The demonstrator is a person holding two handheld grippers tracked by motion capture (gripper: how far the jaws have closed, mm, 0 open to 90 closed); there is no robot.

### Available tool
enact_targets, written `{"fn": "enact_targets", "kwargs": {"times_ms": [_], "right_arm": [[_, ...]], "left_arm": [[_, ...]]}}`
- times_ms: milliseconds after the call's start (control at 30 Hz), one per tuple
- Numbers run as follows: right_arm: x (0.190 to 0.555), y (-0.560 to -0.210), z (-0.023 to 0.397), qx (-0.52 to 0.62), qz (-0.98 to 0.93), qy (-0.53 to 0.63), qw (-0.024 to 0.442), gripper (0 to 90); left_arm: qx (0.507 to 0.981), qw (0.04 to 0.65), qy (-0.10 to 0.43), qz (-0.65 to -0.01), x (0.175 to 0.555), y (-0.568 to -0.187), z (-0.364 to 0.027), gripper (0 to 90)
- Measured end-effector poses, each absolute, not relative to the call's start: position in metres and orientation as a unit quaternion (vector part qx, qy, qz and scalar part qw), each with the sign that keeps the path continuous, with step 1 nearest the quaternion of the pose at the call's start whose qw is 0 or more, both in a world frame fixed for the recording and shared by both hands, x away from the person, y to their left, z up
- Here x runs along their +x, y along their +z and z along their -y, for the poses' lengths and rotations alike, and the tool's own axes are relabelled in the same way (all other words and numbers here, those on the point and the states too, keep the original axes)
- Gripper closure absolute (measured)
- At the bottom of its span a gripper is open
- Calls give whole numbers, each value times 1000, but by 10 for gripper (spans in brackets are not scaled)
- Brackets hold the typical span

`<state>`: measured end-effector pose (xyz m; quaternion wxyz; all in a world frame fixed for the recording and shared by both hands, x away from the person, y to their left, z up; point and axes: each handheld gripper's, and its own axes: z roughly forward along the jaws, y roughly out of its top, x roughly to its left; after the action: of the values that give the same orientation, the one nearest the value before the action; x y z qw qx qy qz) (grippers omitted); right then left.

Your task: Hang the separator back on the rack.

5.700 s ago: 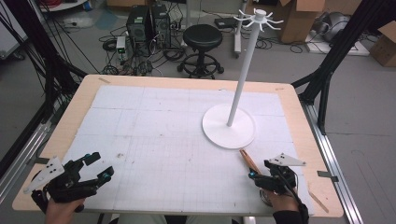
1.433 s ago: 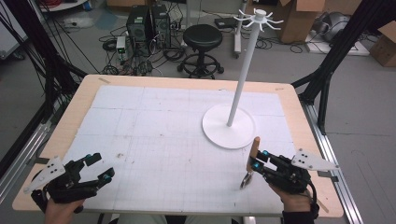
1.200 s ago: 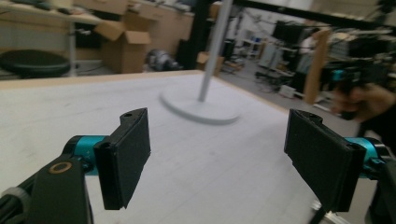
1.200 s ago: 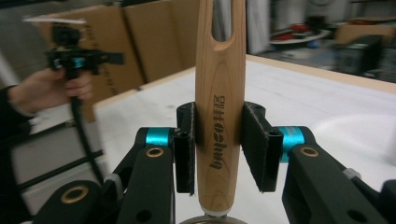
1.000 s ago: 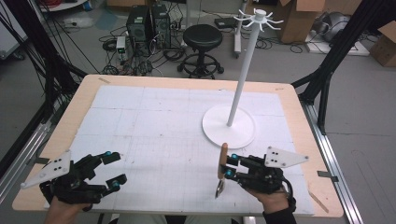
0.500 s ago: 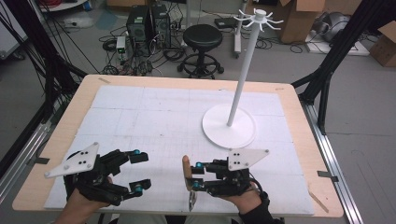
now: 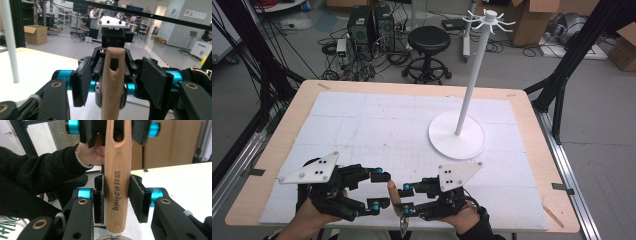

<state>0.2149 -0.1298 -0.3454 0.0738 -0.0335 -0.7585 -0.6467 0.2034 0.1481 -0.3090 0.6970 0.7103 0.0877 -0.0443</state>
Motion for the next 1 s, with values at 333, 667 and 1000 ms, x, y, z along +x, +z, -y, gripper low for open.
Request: {"fn": "enact_targets", "kwargs": {"times_ms": [333, 667, 1000], "right_arm": [[213, -347, 126, -17, 760, -643, 93, 667], [213, -349, 124, -10, 758, -643, 104, 666], [216, -351, 131, -111, 752, -650, 24, 380]], "left_arm": [[710, 698, -71, -56, 207, -308, -138, 582], [709, 700, -67, -47, 207, -311, -142, 701], [714, 684, 25, -149, 209, -304, -148, 708]]}}
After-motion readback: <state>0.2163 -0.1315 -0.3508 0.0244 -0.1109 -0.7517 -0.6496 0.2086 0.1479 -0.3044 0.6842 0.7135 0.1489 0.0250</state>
